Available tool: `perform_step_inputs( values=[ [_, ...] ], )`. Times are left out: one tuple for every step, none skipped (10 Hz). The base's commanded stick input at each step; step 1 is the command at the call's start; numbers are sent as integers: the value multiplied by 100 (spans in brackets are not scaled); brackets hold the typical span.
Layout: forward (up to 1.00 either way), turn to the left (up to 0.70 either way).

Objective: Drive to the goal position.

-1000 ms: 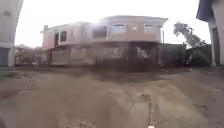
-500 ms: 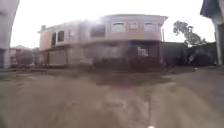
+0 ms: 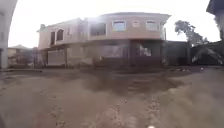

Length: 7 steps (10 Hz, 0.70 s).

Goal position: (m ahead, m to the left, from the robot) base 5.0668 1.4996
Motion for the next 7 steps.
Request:
perform_step_inputs(
  values=[
    [100,17],
    [100,0],
    [100,0],
    [100,0],
    [100,0],
    [100,0],
    [100,0]
  ],
)
